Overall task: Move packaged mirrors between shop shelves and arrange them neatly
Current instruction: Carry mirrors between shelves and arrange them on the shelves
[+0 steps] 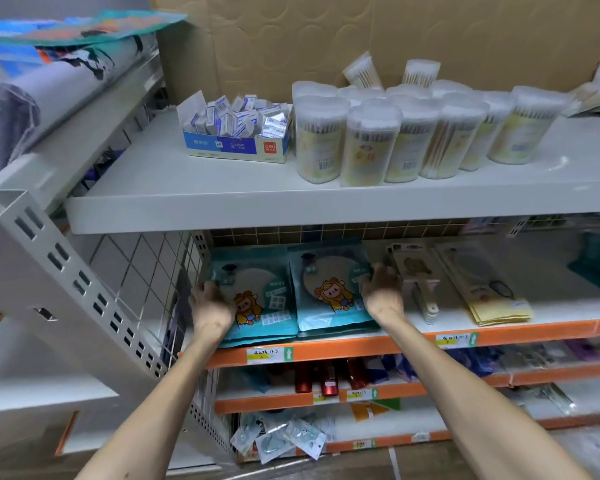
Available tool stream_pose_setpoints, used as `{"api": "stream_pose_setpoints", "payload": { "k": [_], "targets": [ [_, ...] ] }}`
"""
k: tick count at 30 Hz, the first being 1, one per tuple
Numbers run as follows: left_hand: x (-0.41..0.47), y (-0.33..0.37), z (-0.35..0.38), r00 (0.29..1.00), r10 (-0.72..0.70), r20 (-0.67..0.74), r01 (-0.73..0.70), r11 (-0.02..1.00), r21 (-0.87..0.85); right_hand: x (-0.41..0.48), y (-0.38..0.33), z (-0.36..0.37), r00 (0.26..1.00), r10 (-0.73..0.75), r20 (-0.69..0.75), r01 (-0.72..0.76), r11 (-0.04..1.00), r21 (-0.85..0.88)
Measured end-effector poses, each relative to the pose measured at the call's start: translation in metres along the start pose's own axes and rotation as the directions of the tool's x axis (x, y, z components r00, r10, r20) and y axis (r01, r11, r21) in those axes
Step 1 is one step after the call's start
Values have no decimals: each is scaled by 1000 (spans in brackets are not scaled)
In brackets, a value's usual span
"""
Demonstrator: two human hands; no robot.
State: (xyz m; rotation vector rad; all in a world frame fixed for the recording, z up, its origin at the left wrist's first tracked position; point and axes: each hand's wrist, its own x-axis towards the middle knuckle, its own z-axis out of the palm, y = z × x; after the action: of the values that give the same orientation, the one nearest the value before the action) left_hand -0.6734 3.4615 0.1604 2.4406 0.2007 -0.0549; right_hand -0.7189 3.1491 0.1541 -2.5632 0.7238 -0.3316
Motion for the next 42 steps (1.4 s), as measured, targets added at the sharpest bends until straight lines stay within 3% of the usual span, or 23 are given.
{"api": "stream_pose_setpoints", "payload": {
  "k": [2, 4, 7, 11, 16, 19, 26, 33, 39, 42],
  "targets": [
    [-12, 13, -6, 994, 106, 36, -108, 993, 49, -19, -4, -17, 994, -101, 37, 105, 986, -126],
    [-22, 29, -11, 964, 243, 104, -256, 959, 125, -35, -12, -34, 974, -156, 166, 187, 963, -195],
    [-36, 65, -17, 881, 448, 153, -473, 844, 251, -41, -30, -65, 928, -291, 235, 343, 911, -227],
    [-63, 109, -17, 726, 659, 199, -677, 632, 378, -50, -42, -107, 838, -506, 203, 544, 797, -263],
    [-110, 151, -5, 536, 814, 223, -802, 408, 436, -75, 6, -145, 753, -654, 75, 632, 686, -360],
    [-147, 175, 17, 402, 872, 280, -857, 250, 451, -102, 61, -174, 760, -650, 20, 598, 686, -415],
    [-287, 270, 111, 202, 925, 320, -942, 94, 323, -181, 233, -280, 895, -436, -94, 338, 800, -496],
    [-400, 351, 187, 48, 930, 365, -972, -41, 233, -235, 358, -367, 945, -248, -215, 109, 855, -506],
    [-454, 422, 245, -74, 916, 395, -978, -145, 151, -244, 440, -406, 948, -146, -281, -11, 871, -490],
    [-481, 463, 282, -110, 918, 382, -986, -149, 76, -234, 486, -426, 952, -124, -281, -39, 859, -510]
  ]
}}
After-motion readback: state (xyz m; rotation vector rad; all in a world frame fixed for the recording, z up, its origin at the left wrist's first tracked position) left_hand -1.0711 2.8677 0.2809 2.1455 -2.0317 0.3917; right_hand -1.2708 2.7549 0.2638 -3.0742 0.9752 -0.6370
